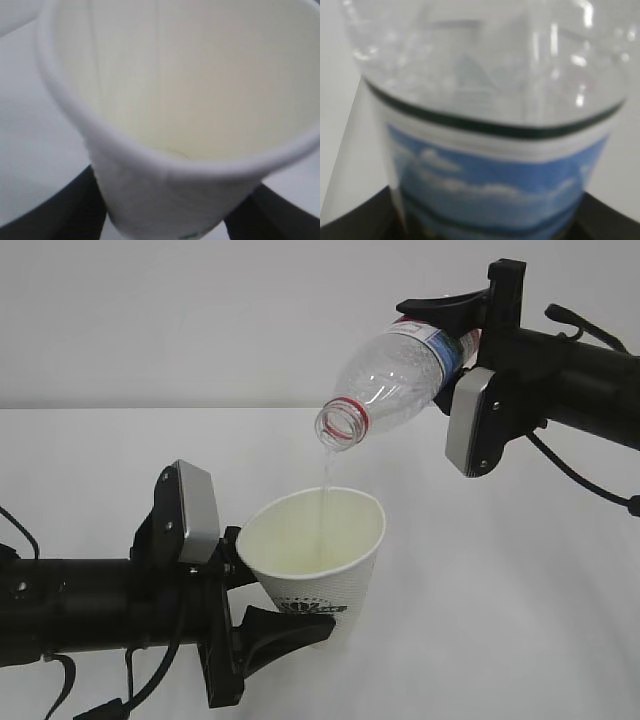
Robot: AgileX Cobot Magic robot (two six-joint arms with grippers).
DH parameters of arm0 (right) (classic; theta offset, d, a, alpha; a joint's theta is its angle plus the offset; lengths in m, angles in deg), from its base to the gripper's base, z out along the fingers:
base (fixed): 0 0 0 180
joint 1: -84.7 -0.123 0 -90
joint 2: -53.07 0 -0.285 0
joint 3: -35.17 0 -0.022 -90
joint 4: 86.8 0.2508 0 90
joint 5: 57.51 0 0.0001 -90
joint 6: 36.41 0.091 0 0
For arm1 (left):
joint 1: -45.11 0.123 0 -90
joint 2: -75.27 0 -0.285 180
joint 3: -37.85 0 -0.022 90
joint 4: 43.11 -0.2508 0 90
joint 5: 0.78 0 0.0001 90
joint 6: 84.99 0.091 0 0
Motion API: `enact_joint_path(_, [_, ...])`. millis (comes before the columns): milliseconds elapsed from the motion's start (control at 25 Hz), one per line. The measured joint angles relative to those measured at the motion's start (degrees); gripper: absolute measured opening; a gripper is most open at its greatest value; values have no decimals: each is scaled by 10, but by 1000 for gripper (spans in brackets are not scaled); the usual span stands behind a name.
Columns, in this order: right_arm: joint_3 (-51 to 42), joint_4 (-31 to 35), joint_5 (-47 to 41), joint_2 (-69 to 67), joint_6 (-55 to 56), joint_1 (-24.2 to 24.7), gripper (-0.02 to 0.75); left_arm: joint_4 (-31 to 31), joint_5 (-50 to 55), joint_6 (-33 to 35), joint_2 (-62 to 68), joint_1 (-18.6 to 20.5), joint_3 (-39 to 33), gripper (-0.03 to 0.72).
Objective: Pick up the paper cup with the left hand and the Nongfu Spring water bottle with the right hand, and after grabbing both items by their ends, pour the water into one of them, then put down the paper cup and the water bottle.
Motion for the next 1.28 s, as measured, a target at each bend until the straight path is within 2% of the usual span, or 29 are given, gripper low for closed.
enact_joint_path(1280, [0, 0, 0, 0, -8, 0, 437, -1, 0, 0, 0, 0, 0, 483])
